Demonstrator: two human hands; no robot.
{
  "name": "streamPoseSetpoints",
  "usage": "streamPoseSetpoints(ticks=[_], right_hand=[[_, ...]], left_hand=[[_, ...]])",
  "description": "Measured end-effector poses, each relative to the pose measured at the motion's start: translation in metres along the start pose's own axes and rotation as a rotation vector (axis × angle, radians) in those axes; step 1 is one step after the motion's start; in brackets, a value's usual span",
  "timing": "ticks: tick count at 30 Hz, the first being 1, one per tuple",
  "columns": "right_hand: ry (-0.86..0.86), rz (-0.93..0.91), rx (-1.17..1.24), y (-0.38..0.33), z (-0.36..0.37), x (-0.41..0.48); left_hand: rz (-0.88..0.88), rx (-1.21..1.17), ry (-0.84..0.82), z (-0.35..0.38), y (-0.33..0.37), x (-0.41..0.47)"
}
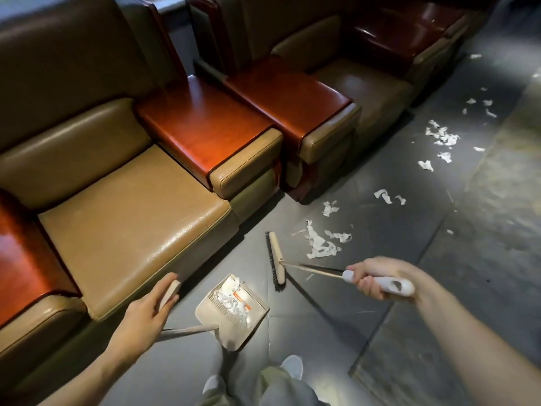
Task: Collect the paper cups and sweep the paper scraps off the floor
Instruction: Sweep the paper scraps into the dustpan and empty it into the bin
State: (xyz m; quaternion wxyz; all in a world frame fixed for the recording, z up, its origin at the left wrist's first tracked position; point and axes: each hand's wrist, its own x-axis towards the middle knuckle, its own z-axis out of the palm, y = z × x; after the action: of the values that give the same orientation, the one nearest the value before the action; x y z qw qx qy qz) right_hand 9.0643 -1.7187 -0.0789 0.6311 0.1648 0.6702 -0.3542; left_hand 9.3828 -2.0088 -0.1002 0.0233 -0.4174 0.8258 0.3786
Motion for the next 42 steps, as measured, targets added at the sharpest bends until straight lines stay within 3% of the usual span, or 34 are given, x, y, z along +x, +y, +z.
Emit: streamPoseSetpoints(ticks=[6,13,24,35,42], right_hand=[[-0.1,0.089,0.007,-0.003,-0.035,0.025],[0.123,0.036,-0.063,-0.006,-0.097,0.03],[0.192,-0.044,0.081,-0.013,-0.17,-0.024],[0.451,-0.064,0.171,-0.046,-0.132,-0.033],[0.709,0.009,-0.06,-0.061,-0.125,0.016]], left_hand=[[0.031,-0.011,0.027,0.012,0.024,0.016],[0.126,0.056,0.015,0.033,0.062,0.052],[0.35,0.124,-0.121,0.052,0.126,0.161],[0.567,0.17,-0.342,0.084,0.207,0.279],[0.631,0.209,-0.448,0.129,0.263,0.32]])
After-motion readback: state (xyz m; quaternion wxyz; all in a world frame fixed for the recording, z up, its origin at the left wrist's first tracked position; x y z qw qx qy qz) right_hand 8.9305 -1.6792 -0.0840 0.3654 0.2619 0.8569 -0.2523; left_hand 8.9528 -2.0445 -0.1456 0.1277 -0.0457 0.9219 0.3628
